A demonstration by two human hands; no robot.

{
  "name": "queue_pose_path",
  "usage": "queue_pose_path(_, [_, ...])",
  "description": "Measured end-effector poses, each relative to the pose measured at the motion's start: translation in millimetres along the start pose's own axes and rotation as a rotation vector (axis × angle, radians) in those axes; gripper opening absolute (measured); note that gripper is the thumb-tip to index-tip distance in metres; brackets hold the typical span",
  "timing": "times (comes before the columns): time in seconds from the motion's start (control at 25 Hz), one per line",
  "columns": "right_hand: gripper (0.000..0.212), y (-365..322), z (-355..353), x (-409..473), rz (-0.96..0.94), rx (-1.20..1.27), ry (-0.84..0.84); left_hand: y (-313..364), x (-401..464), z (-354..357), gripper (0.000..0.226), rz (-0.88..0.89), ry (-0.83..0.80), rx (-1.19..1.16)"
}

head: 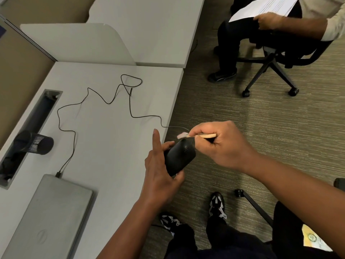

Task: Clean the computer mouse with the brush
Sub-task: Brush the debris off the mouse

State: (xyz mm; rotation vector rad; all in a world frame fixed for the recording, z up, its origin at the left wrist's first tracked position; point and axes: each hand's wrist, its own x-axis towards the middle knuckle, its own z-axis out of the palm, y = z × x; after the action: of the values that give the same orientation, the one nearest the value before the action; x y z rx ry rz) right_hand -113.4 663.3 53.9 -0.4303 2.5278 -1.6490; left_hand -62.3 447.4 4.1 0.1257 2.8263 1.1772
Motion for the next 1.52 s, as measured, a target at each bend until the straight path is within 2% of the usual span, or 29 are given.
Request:
queue_pose_path(0.04, [0.022,-0.2,-0.4,-1.1,-0.019,-0.005,0.018,-0.7,0.4,0.7,0.149,0.002,0.000,-0.007])
queue_pose_path(0.16, [0.022,-4.7,5.7,-4.3,-0.035,0.035,-0.079,-4.8,1.8,2.3,0.148,0.028,0.010,-0.021])
queue_pose_path(0.32, [0.022,1.7,3.2,-3.5,0.005,-0.038,0.048,-4.5,0.8,1.2,0.148,-0.015,-0.002,-0.030])
queue_pose_path(0.44, [0.022,-1.0,2.9,-6.8,0.071,0.103,-0.094,-8.0,1.7,1.4,0.148,-0.003,0.017,-0.042])
queue_pose_path(0.48, [0.021,0.2,3.4,-6.9,0.084,0.092,-0.094,-8.0,1.6,1.6,0.149,-0.002,0.029,-0.046])
queue_pose_path(0.56, [0.019,6.1,0.1,-4.9,0.081,-0.006,0.037,-7.0,-0.4,1.0,0.150,-0.008,0.049,-0.045])
queue_pose_path(0.64, [0.020,8.9,-3.7,-5.6,0.082,0.040,0.088,-6.7,-0.3,0.5,0.152,-0.004,0.059,-0.048])
queue_pose_path(0.76, [0.022,1.8,3.4,-9.9,0.094,0.158,-0.072,-4.4,1.5,0.0,0.154,0.056,0.076,-0.056])
queue_pose_path(0.8, [0.021,2.2,6.0,-9.7,0.102,0.123,-0.077,-2.6,1.3,0.3,0.149,0.081,0.094,-0.055])
queue_pose_path(0.92, [0.020,5.5,0.8,-5.6,0.088,-0.015,0.071,-0.2,-0.8,0.3,0.127,0.130,0.109,0.012])
queue_pose_path(0.96, [0.021,3.6,-1.4,-5.6,0.067,0.006,0.060,-2.3,-1.1,0.8,0.122,0.146,0.100,0.039])
queue_pose_path(1.08, [0.021,-6.5,-0.2,-8.3,0.028,0.059,-0.159,-11.5,-0.1,2.8,0.105,0.266,0.122,0.096])
queue_pose_path(1.12, [0.020,-4.5,-1.1,-7.4,0.046,0.032,-0.170,-15.1,-0.3,3.5,0.102,0.320,0.142,0.129])
queue_pose_path(1.2, [0.017,6.3,-9.8,-4.5,0.103,-0.036,-0.046,-19.9,-2.1,4.2,0.099,0.378,0.172,0.190])
queue_pose_path(1.28, [0.016,8.8,-16.3,-5.1,0.116,0.016,0.043,-22.4,-2.8,4.1,0.108,0.386,0.185,0.223])
queue_pose_path(1.36, [0.019,2.9,-13.3,-7.2,0.061,0.085,-0.032,-23.0,-1.9,3.5,0.124,0.377,0.163,0.218])
queue_pose_path(1.4, [0.020,-0.2,-9.0,-9.4,0.053,0.097,-0.104,-22.8,-1.6,3.8,0.123,0.374,0.164,0.204])
queue_pose_path(1.44, [0.021,0.4,-6.1,-10.6,0.067,0.083,-0.141,-22.8,-1.0,4.5,0.115,0.378,0.171,0.193])
queue_pose_path(1.52, [0.023,8.2,-8.3,-11.2,0.113,0.050,-0.063,-22.1,-1.2,5.5,0.102,0.373,0.178,0.187])
